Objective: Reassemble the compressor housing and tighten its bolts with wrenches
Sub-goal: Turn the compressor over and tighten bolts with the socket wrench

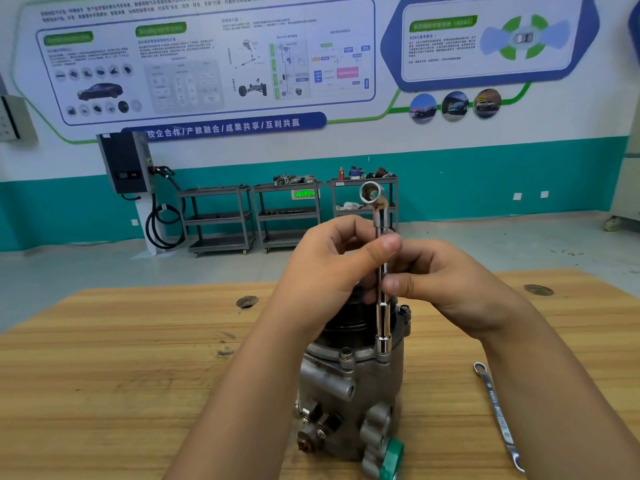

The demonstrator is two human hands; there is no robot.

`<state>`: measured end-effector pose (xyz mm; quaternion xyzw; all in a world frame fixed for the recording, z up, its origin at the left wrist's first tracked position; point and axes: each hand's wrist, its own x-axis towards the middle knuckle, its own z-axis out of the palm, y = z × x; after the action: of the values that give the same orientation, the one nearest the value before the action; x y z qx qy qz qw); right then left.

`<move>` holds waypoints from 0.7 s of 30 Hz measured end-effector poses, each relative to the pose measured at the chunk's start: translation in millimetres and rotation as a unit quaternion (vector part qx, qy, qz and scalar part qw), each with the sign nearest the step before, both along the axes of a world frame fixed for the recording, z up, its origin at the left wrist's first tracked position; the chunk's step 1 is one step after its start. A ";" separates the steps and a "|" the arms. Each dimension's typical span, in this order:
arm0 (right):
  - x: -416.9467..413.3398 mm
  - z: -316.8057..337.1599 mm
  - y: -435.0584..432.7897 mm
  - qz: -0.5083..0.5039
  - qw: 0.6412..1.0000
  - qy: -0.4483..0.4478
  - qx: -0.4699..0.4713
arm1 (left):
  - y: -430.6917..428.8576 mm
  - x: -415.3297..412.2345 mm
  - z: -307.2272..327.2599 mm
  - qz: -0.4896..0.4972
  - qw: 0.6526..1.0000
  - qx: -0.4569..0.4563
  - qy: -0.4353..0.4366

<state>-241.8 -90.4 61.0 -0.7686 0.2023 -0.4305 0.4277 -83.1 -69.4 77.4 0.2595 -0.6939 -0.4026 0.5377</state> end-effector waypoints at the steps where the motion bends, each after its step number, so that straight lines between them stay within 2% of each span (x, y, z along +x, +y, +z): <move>1: 0.2 0.2 0.2 0.000 1.000 -0.002 0.002 | 1.1 -2.8 0.2 0.029 0.999 -0.021 0.000; 3: 0.8 0.7 1.0 0.006 1.000 -0.010 0.012 | 3.1 -9.0 1.7 0.106 0.991 -0.083 0.028; 6: 1.0 1.5 2.7 0.006 1.000 -0.004 0.010 | 6.7 -18.1 4.9 0.242 0.947 -0.207 0.033; 8: 0.0 1.3 2.4 0.005 1.000 -0.004 0.011 | 9.6 -24.1 3.6 0.289 0.926 -0.242 0.027; 10: -0.4 1.3 2.1 -0.001 1.000 0.000 0.011 | 12.7 -28.7 1.9 0.291 0.927 -0.231 0.047; 14: 1.2 0.8 2.3 0.007 1.000 -0.010 0.021 | 17.8 -33.0 2.3 0.257 0.952 -0.146 0.083; 18: 3.2 0.5 2.3 0.019 0.999 -0.017 0.022 | 21.6 -34.2 5.0 0.181 0.968 -0.066 0.159; 21: 4.5 -1.1 0.7 0.005 1.000 -0.010 0.026 | 20.3 -31.7 6.5 0.144 0.973 -0.042 0.179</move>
<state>-237.3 -89.7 59.9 -0.7538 0.2049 -0.4308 0.4520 -114.9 -49.1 84.0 0.2576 -0.5583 -0.3318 0.7154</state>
